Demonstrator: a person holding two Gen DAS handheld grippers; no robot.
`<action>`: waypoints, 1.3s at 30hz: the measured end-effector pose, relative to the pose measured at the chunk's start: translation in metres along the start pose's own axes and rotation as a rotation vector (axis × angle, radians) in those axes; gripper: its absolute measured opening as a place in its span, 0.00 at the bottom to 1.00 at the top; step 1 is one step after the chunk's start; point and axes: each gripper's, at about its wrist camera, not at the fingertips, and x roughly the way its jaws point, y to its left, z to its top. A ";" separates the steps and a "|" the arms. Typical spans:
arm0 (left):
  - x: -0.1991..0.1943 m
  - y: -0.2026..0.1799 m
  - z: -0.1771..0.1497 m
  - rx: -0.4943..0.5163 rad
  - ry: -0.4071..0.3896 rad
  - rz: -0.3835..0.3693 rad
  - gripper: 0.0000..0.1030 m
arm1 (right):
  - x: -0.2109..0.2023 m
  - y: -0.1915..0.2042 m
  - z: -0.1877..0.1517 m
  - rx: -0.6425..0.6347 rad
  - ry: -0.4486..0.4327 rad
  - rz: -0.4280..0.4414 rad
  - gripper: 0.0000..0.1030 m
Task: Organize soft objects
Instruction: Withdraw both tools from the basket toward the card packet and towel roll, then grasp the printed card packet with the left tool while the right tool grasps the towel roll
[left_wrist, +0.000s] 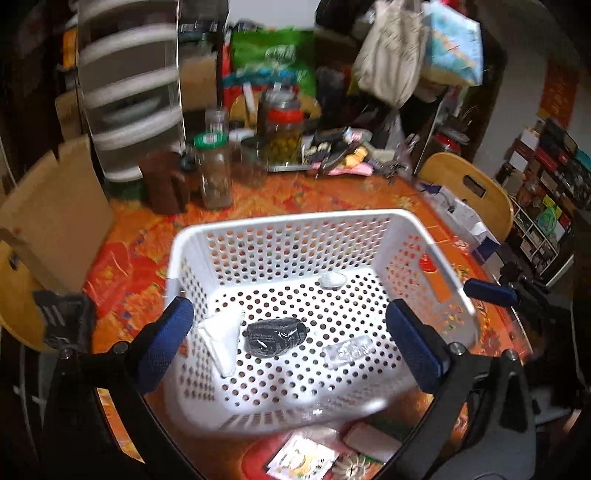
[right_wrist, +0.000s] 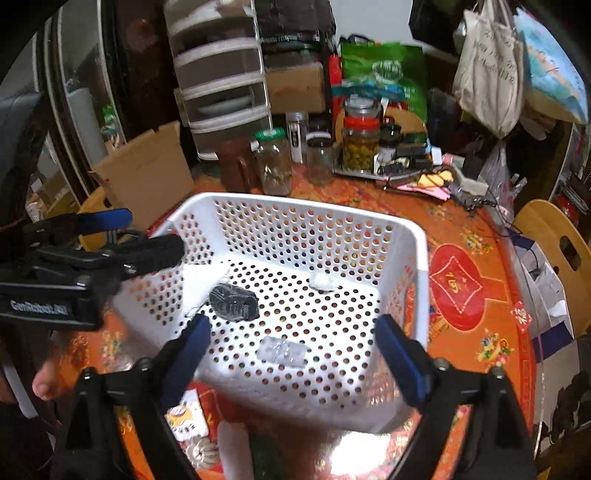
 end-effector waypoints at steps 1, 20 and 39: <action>-0.012 -0.001 -0.005 0.005 -0.022 0.011 1.00 | -0.006 0.001 -0.003 -0.003 -0.010 0.004 0.91; -0.103 -0.002 -0.181 0.020 -0.123 -0.002 1.00 | -0.071 0.031 -0.166 0.006 -0.161 0.025 0.92; 0.017 0.009 -0.235 0.068 0.104 -0.022 0.91 | 0.015 0.052 -0.181 -0.030 -0.068 0.092 0.49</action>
